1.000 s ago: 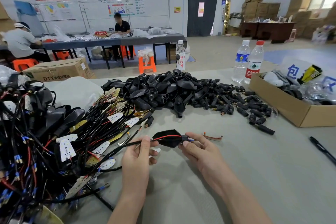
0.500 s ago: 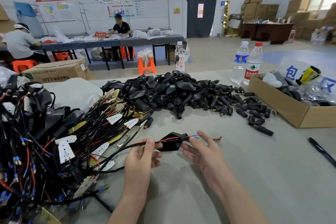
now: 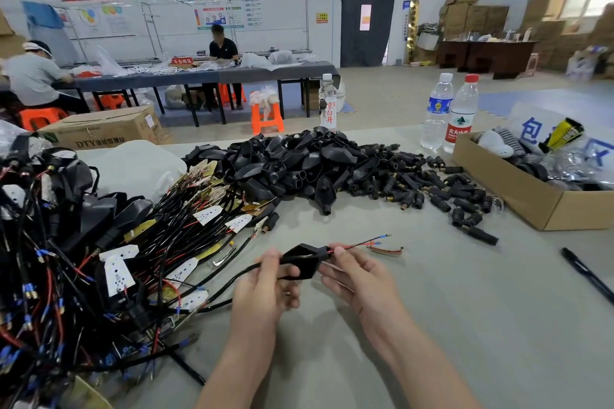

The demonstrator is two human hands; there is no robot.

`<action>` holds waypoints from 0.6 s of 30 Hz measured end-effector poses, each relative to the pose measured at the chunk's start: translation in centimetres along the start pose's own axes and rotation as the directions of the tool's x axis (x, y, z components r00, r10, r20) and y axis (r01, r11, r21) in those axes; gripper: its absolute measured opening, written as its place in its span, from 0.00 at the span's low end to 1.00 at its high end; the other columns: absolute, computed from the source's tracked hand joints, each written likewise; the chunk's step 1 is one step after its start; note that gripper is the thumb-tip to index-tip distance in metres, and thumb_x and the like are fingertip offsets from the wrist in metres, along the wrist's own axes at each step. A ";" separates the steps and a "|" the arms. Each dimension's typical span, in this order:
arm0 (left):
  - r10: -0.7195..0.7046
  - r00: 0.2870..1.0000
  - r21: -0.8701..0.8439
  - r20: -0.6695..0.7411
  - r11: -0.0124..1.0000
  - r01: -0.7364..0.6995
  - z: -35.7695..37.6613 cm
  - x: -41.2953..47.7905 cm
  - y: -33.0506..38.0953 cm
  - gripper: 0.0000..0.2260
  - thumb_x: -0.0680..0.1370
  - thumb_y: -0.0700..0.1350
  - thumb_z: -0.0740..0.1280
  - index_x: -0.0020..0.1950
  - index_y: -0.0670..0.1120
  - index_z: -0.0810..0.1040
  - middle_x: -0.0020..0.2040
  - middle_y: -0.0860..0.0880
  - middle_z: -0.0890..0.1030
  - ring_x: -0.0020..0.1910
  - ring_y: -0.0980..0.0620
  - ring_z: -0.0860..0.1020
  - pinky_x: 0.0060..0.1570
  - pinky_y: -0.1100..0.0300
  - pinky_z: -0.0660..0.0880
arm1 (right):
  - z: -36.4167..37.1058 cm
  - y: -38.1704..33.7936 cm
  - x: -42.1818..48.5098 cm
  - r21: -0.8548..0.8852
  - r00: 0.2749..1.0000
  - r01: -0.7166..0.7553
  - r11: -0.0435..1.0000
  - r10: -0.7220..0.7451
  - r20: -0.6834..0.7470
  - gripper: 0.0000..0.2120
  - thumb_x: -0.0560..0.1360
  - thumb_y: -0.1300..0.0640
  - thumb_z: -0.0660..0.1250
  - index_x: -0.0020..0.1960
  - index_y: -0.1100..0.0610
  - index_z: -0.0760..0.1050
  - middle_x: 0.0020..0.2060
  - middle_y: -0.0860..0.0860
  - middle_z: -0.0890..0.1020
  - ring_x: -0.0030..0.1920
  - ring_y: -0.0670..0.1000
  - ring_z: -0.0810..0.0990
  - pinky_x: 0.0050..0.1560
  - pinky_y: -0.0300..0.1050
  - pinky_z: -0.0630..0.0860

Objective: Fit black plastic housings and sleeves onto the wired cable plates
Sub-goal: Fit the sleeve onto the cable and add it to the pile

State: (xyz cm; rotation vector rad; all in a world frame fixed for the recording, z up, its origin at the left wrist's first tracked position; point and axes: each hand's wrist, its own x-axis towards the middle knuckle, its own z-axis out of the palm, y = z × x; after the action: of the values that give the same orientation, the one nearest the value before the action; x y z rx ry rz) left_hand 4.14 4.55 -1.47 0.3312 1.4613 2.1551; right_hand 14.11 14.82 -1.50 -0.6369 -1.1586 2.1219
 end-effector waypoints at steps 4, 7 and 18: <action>-0.111 0.986 -0.196 -0.127 0.977 0.085 -1.0 0.7 0.7 0.13 0.83 0.51 0.62 0.47 0.41 0.75 0.32 0.48 0.80 0.24 0.54 0.74 0.23 0.63 0.72 | -0.3 -0.5 0.1 0.008 0.998 0.011 1.000 -0.011 -0.056 0.08 0.81 0.57 0.65 0.56 0.59 0.79 0.48 0.55 0.87 0.50 0.53 0.86 0.45 0.39 0.82; -0.096 0.989 -0.195 -0.112 0.978 0.072 -1.2 0.7 0.8 0.13 0.82 0.50 0.63 0.46 0.41 0.75 0.32 0.50 0.80 0.26 0.56 0.74 0.24 0.64 0.73 | -0.3 -0.5 0.2 0.024 0.997 0.005 1.000 -0.003 -0.075 0.08 0.81 0.57 0.64 0.56 0.59 0.78 0.47 0.55 0.87 0.49 0.53 0.87 0.44 0.40 0.82; 0.105 0.978 0.020 -0.177 0.994 -0.103 -1.3 0.7 0.3 0.12 0.81 0.48 0.66 0.44 0.40 0.78 0.35 0.49 0.79 0.29 0.55 0.75 0.27 0.61 0.74 | -0.3 -0.2 0.3 0.100 0.999 -0.012 0.995 0.015 -0.038 0.07 0.80 0.58 0.66 0.56 0.59 0.77 0.50 0.57 0.86 0.51 0.57 0.86 0.45 0.41 0.82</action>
State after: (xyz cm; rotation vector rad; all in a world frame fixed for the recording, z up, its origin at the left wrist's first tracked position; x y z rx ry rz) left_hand 2.90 3.80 -1.76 0.2276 1.5853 2.3120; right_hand 14.22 15.29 -1.51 -0.6393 -1.0231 2.1540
